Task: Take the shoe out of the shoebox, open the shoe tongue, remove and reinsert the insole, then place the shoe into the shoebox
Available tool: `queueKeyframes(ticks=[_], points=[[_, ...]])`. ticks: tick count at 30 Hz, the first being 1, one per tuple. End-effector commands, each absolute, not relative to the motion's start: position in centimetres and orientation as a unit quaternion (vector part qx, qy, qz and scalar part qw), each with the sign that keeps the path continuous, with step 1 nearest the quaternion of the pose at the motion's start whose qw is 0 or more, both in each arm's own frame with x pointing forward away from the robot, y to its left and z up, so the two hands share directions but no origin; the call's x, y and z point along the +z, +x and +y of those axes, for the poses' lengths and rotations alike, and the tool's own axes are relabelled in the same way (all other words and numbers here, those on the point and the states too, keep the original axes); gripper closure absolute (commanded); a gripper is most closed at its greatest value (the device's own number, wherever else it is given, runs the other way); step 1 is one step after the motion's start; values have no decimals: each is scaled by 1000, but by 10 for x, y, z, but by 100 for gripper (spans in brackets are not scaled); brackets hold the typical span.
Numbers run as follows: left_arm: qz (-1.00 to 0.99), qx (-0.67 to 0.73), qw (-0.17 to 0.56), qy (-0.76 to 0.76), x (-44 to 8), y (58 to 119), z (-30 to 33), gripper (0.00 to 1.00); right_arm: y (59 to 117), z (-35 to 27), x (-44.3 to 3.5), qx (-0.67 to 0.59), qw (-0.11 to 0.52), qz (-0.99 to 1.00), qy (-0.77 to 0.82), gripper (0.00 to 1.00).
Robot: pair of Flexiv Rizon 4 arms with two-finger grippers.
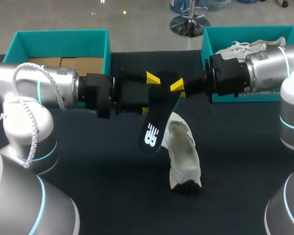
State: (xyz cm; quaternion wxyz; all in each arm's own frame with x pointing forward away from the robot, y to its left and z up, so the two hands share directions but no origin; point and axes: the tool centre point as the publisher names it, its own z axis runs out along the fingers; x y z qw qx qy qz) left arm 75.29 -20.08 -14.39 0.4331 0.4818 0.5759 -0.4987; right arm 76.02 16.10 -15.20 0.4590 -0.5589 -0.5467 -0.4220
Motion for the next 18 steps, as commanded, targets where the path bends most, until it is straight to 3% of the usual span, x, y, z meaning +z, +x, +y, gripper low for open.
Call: queueKeyframes(ticks=[1, 18], points=[[573, -501, 438, 479, -145, 753, -209, 100, 761, 163, -153, -422, 459, -547, -559, 100], [578, -507, 425, 477, -146, 746, -220, 100, 761, 163, -153, -422, 459, -547, -559, 100]])
